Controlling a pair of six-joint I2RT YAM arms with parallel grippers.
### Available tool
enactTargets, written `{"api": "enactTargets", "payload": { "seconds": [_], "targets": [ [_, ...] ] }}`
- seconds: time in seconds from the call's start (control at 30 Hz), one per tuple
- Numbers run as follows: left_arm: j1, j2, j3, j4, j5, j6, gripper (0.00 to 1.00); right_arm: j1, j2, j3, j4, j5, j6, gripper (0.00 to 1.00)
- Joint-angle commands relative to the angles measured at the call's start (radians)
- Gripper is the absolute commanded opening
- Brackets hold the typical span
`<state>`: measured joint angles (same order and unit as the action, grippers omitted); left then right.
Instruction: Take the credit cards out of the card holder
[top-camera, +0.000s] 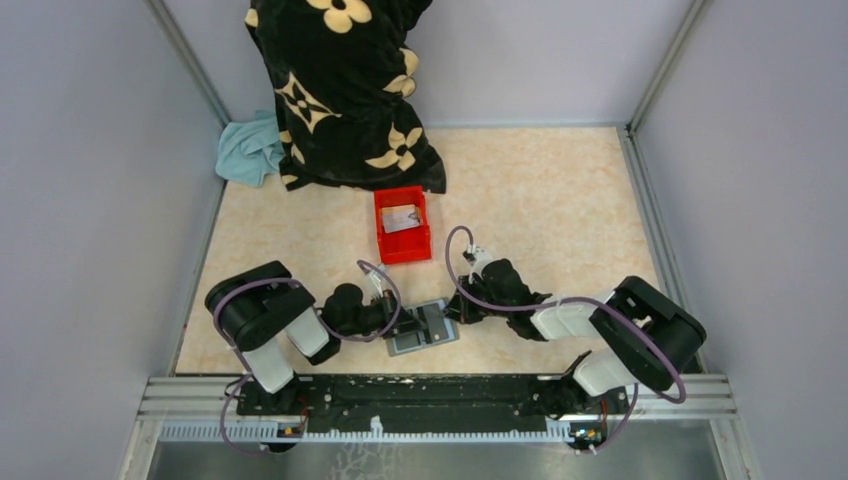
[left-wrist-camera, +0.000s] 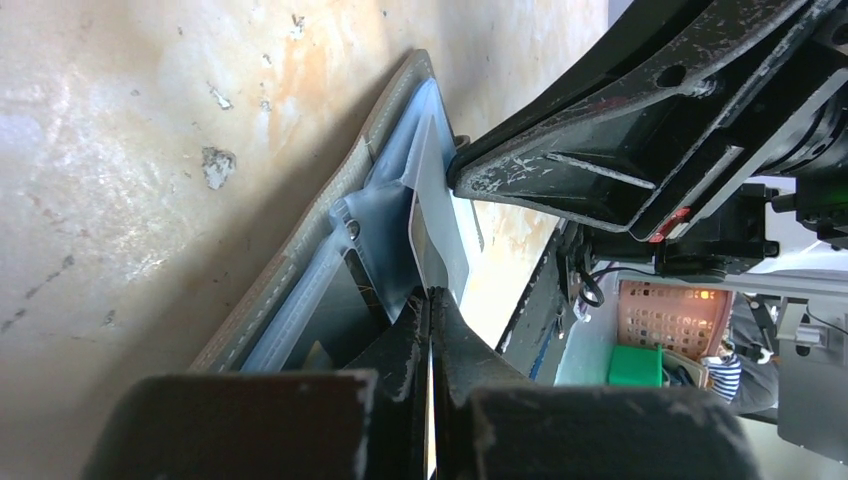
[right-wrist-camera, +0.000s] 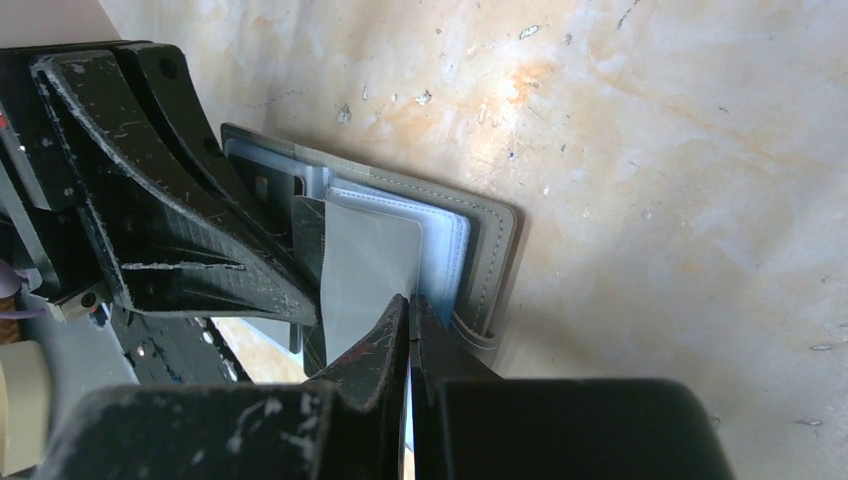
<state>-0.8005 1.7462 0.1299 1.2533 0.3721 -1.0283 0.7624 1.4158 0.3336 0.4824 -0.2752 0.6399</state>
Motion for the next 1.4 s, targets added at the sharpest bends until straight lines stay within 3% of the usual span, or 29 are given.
{"api": "enactTargets", "payload": {
  "seconds": [0.0, 0.3, 0.73, 1.0, 1.13, 1.27, 1.37],
  "targets": [
    [0.006, -0.048, -0.015, -0.046, 0.014, 0.063, 0.00, -0.012, 0.033, -0.022, -0.023, 0.026, -0.010, 0.00],
    [0.035, -0.281, 0.015, -0.390, -0.019, 0.182, 0.00, -0.026, 0.060, -0.016, -0.005, 0.015, -0.012, 0.00],
    [0.183, -0.548, 0.085, -0.864, -0.023, 0.376, 0.00, -0.031, 0.117, 0.021, 0.011, -0.006, -0.016, 0.00],
    [0.251, -0.698, 0.114, -1.008, -0.086, 0.404, 0.00, -0.033, 0.101, 0.040, 0.006, -0.016, -0.026, 0.00],
    [0.273, -0.808, 0.103, -1.000, -0.104, 0.381, 0.00, -0.032, 0.041, 0.017, 0.083, -0.054, -0.026, 0.01],
    [0.280, -0.945, 0.048, -0.878, -0.075, 0.293, 0.00, -0.033, -0.058, -0.063, 0.377, -0.140, 0.039, 0.35],
    [0.281, -1.086, -0.059, -0.657, -0.073, 0.197, 0.00, -0.032, -0.090, -0.085, 0.535, -0.199, 0.110, 0.50]
  ]
}}
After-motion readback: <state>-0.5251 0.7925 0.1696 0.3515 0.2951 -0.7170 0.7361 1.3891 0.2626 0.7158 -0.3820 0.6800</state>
